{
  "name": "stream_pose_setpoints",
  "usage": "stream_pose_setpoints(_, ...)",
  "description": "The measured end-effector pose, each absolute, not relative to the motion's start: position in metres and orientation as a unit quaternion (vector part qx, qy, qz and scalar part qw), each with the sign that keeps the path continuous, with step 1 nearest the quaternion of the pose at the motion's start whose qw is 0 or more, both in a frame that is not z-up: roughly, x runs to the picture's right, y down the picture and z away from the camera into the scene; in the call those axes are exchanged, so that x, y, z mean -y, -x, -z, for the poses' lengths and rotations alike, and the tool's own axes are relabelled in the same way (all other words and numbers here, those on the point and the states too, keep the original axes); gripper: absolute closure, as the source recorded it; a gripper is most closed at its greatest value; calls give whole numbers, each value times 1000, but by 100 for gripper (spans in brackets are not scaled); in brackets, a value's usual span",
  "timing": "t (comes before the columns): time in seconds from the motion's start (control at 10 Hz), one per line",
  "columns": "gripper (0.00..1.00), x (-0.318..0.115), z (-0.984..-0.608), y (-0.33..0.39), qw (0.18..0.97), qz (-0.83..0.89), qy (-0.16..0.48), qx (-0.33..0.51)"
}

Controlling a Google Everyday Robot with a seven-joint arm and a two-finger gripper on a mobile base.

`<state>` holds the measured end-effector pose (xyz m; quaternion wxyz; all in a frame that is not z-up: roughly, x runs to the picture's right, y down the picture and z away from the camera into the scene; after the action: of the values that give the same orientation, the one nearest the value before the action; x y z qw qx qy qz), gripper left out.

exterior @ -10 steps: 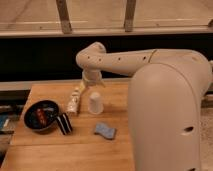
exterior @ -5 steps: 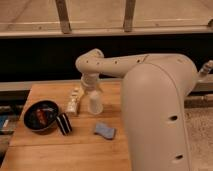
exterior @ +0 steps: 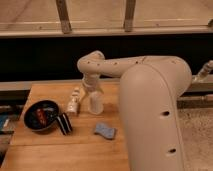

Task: Place the ceramic cup over the eraser

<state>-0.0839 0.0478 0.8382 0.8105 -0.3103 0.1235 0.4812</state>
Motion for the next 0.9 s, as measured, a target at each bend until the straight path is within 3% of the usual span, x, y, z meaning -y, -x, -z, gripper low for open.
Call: stream_pose_setpoints(0.9,20,-58,-875,57,799,-476,321,-181)
